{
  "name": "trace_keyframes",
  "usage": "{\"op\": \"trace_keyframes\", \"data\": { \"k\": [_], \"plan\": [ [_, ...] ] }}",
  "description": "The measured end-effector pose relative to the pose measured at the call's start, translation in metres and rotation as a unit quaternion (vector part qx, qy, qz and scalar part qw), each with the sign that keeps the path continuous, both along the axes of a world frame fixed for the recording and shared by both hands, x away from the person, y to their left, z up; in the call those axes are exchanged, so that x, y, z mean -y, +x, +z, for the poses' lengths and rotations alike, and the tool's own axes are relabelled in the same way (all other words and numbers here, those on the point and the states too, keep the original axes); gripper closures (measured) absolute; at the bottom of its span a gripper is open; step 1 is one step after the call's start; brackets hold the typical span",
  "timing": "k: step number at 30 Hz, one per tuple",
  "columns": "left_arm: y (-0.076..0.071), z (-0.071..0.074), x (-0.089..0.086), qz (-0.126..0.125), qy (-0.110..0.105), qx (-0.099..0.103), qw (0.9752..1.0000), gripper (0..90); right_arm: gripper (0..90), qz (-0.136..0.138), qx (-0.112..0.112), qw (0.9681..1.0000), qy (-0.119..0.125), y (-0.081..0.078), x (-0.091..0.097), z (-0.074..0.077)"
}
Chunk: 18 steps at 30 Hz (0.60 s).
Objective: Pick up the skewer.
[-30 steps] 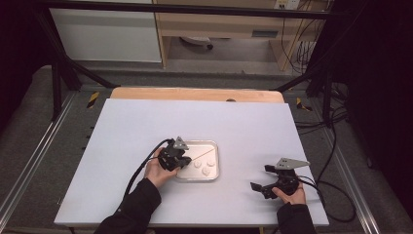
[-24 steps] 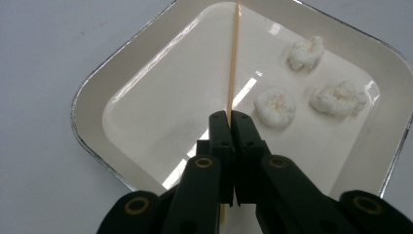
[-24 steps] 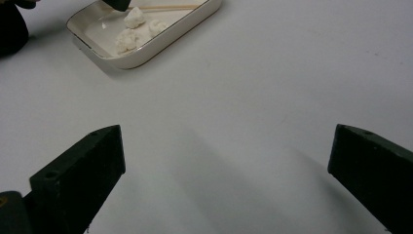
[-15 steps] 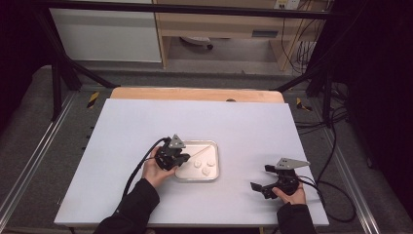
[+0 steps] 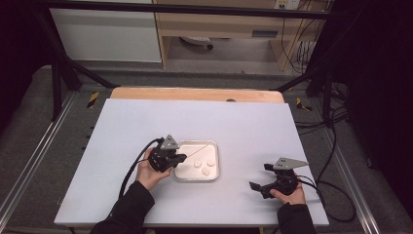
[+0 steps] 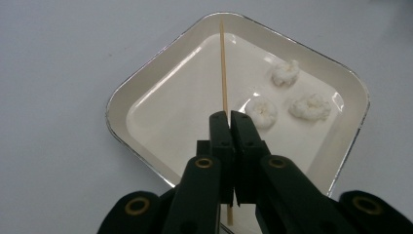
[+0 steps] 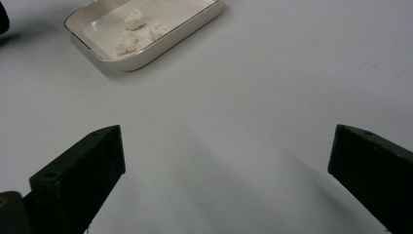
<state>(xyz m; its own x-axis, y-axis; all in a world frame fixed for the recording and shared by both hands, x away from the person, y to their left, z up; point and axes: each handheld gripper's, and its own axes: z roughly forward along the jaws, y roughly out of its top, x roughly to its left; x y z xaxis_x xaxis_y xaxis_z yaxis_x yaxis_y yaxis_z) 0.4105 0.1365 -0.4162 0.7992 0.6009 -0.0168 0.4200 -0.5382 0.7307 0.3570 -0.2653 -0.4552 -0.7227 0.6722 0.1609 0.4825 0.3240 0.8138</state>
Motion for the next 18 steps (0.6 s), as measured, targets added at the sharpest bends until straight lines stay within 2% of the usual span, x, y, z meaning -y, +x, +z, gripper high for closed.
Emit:
{"op": "trace_keyframes", "data": {
  "k": [3,10,11,14,18],
  "plan": [
    [-0.003,0.002,0.0,-0.004,-0.004,0.0,1.0,88.8,0.6,-0.003,0.003,0.9999,-0.011,0.001,-0.003,0.002],
    [-0.008,0.006,0.001,-0.011,-0.003,0.002,0.9999,88.8,0.6,-0.008,0.028,0.9989,-0.036,-0.001,-0.013,0.01],
    [-0.009,0.006,0.001,-0.012,-0.003,0.002,0.9999,88.8,0.7,-0.003,0.038,0.9981,-0.048,-0.002,-0.017,0.013],
    [-0.011,0.008,0.002,-0.016,-0.004,0.002,0.9999,88.8,1.0,0.007,0.054,0.9967,-0.06,-0.002,-0.024,0.018],
    [-0.012,0.008,0.004,-0.018,-0.004,0.001,0.9998,88.8,1.1,0.019,0.066,0.9945,-0.079,-0.003,-0.033,0.022]
  ]
}}
